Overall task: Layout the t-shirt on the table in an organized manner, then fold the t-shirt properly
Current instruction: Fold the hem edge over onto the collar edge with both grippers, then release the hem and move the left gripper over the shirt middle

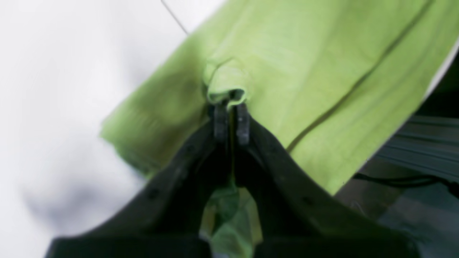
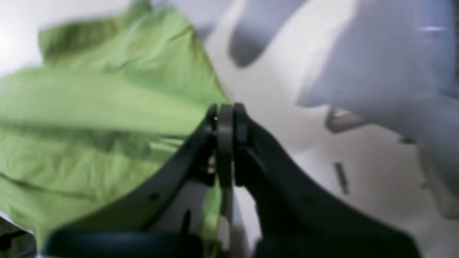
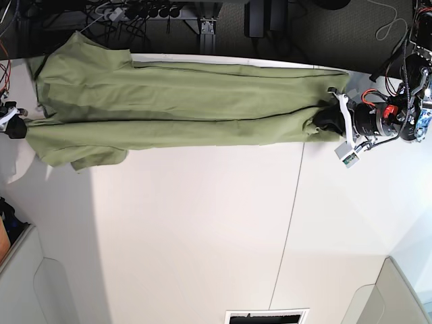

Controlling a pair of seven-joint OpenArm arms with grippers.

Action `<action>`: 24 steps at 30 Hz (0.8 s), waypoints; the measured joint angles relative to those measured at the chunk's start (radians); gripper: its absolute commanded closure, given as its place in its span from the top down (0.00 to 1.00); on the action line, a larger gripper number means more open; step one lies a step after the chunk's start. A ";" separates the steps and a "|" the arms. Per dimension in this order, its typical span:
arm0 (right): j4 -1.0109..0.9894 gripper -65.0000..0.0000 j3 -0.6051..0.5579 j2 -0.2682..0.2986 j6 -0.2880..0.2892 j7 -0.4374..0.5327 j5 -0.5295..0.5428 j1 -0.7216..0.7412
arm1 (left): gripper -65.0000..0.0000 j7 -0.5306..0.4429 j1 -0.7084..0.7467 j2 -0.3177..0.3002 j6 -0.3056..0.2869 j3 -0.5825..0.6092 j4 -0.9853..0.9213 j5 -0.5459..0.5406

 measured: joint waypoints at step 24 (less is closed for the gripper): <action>0.005 0.00 0.014 -0.030 0.000 -0.111 0.085 -0.008 | 0.47 0.007 -0.080 0.078 -0.003 -0.158 -0.066 -0.114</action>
